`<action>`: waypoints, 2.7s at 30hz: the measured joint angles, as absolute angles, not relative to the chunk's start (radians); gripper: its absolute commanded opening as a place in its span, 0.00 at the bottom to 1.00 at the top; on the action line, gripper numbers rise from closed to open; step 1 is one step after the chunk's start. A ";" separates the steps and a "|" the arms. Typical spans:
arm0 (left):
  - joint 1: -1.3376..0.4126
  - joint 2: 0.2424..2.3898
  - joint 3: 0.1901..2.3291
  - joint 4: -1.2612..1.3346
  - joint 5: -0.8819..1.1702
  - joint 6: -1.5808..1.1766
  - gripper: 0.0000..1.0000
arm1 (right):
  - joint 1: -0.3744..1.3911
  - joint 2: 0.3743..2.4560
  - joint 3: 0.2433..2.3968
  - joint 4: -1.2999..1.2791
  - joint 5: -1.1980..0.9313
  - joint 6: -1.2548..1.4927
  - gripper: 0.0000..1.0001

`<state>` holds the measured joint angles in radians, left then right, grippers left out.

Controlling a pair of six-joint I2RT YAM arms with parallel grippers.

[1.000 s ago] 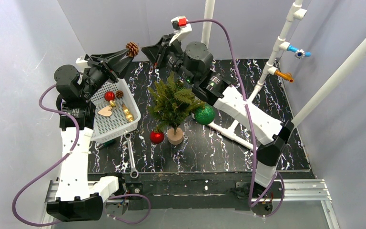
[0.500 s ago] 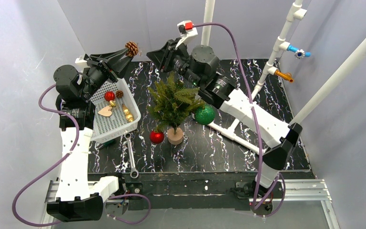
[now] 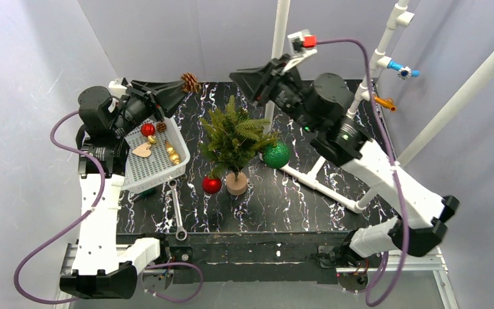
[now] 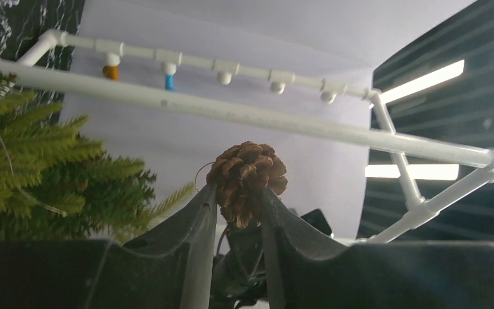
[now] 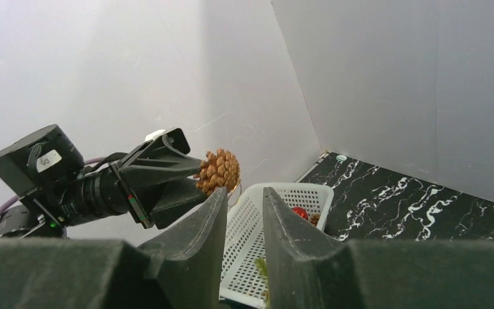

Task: Decorate the small christmas tree
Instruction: Hang the decoration item on the Christmas tree.

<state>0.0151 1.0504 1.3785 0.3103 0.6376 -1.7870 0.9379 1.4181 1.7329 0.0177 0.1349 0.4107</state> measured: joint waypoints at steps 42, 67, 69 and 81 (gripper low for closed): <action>-0.050 1.080 1.564 -0.268 0.533 -1.210 0.15 | 0.938 1.001 1.422 -0.183 0.240 0.432 0.38; -0.064 1.253 1.636 -0.184 0.548 -1.243 0.15 | 0.938 1.034 1.397 -0.161 0.221 0.467 0.38; -0.069 1.258 1.639 -0.179 0.554 -1.243 0.16 | 0.938 1.035 1.397 -0.161 0.221 0.468 0.38; -0.107 1.275 1.624 -0.150 0.569 -1.242 0.16 | 0.938 1.035 1.397 -0.157 0.221 0.469 0.38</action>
